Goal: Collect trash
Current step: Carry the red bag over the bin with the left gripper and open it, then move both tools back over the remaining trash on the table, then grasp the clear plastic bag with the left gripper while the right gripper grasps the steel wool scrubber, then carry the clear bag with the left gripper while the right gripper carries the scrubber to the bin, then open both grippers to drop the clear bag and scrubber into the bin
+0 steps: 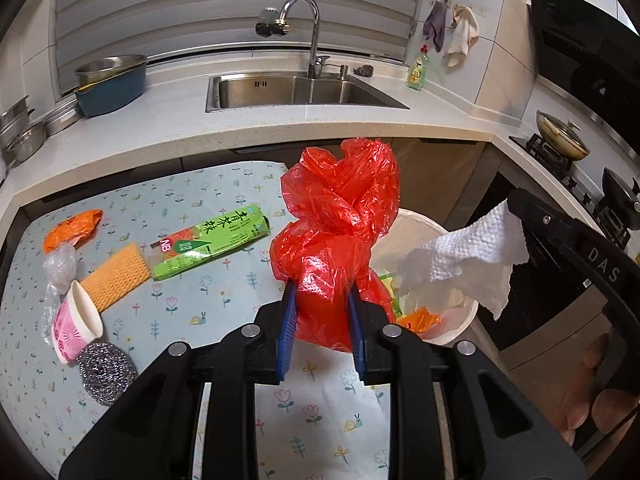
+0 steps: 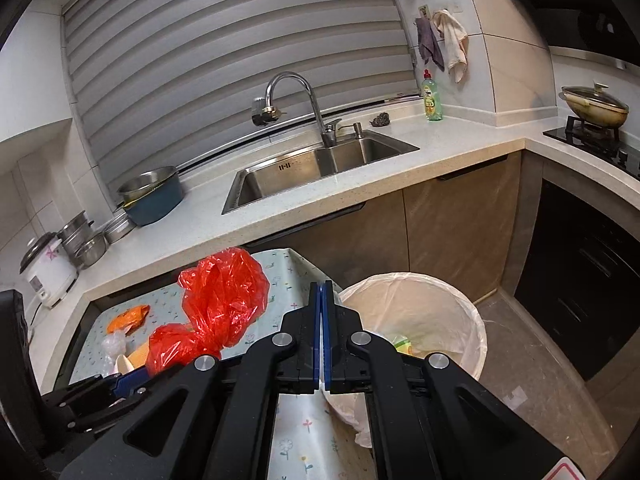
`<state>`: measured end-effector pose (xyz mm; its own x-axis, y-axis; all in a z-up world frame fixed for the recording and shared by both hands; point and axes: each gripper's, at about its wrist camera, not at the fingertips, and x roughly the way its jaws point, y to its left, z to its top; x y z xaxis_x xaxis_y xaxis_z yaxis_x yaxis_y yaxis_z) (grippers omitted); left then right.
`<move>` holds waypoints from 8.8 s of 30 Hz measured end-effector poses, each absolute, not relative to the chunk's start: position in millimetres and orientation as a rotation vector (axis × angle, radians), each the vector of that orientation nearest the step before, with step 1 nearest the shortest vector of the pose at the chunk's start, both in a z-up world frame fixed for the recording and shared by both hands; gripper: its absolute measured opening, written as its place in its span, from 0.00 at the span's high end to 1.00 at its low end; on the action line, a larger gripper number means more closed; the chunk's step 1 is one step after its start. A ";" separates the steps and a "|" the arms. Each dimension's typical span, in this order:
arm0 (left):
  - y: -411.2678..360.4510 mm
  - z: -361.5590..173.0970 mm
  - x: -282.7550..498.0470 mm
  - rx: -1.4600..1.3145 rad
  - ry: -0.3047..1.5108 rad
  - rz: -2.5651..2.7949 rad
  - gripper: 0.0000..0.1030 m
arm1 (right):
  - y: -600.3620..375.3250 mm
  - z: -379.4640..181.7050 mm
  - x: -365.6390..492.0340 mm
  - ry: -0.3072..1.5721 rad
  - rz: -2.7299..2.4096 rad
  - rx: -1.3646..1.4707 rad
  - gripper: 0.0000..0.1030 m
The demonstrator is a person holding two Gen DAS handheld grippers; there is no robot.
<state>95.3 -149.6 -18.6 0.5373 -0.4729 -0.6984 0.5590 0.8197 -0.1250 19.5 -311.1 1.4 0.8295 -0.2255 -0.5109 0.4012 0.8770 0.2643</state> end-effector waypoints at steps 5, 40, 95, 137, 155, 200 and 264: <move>-162.6 -29.0 102.5 0.132 0.809 -0.624 0.78 | -329.5 -12.5 30.1 0.513 -0.356 0.402 0.99; -238.3 -50.7 120.2 0.122 0.867 -0.768 0.50 | -365.0 -41.9 24.2 0.564 -0.443 0.422 0.73; 135.1 -60.2 176.8 -0.033 0.878 -0.176 0.31 | -27.1 -94.8 97.9 0.799 0.077 0.193 0.29; 135.1 -135.2 298.3 -0.085 1.022 -0.205 0.94 | -66.0 -117.5 151.1 0.780 -0.034 0.251 0.80; 112.1 -56.5 246.2 -0.104 0.862 -0.271 0.98 | -80.6 -109.3 137.3 0.772 -0.022 0.283 0.42; -94.3 -34.8 148.2 0.071 0.859 -0.576 0.98 | -228.5 -75.5 57.9 0.631 -0.193 0.428 0.63; -189.1 -69.8 160.9 0.100 0.880 -0.626 0.44 | -364.6 -90.8 49.1 0.597 -0.477 0.473 0.40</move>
<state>160.9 -189.1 -69.8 0.4722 -0.4701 -0.7457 0.5501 0.8181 -0.1674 49.1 -364.6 -90.8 0.7275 -0.2832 -0.6250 0.5469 0.7893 0.2789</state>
